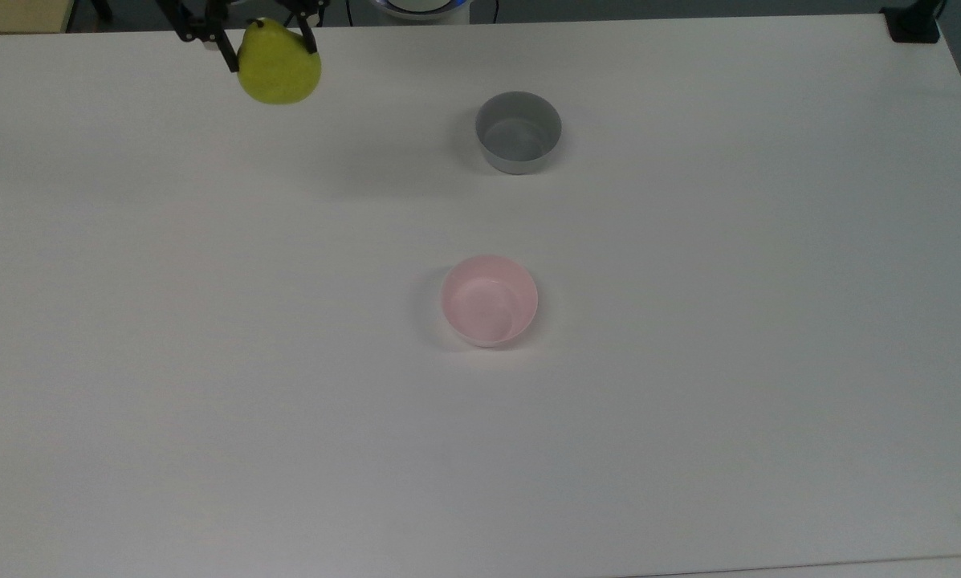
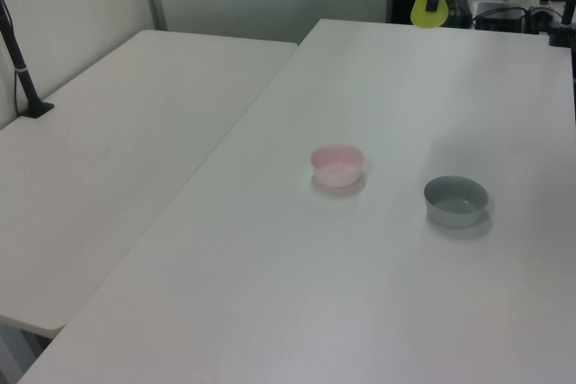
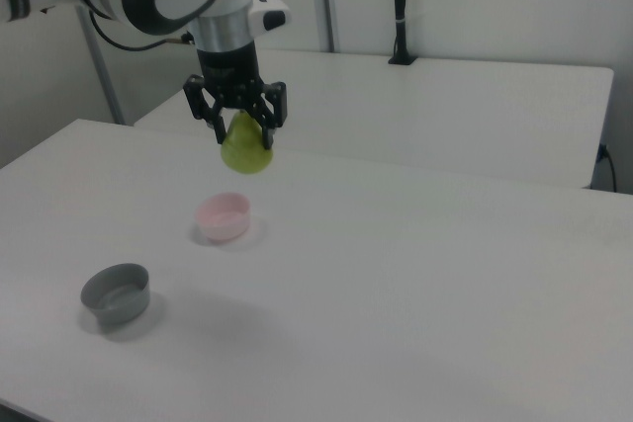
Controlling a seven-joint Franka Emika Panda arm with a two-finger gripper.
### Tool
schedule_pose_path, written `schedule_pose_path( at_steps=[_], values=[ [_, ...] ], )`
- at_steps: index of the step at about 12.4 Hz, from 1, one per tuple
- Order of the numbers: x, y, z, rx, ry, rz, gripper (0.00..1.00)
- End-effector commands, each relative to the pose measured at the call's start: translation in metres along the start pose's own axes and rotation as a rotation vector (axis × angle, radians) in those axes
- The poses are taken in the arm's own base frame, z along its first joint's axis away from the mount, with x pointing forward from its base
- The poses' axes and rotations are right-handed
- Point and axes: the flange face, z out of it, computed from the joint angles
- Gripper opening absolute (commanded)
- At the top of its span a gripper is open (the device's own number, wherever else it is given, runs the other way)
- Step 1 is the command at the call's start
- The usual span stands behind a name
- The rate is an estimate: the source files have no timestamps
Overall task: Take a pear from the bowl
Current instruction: 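Lower the held pear onto the bare table beside the bowls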
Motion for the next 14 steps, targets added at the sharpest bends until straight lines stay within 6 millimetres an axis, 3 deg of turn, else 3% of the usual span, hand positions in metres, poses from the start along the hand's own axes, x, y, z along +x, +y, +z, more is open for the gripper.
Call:
schedule_pose_path(
  at_steps=[1,4,5,8,10,11,14],
  values=[
    [0.006,0.016,0.026,0.025,-0.020,-0.013,0.29],
    [0.027,0.039,0.065,-0.011,0.028,0.024,0.29],
    [0.031,0.044,0.072,-0.020,0.039,0.027,0.29],
    [0.041,0.062,0.116,-0.032,0.047,0.046,0.29],
    [0.042,0.070,0.132,-0.043,0.034,0.052,0.29],
    [0.038,0.087,0.141,-0.059,0.032,0.074,0.29],
    [0.039,0.110,0.175,-0.087,0.052,0.099,0.29]
  ],
)
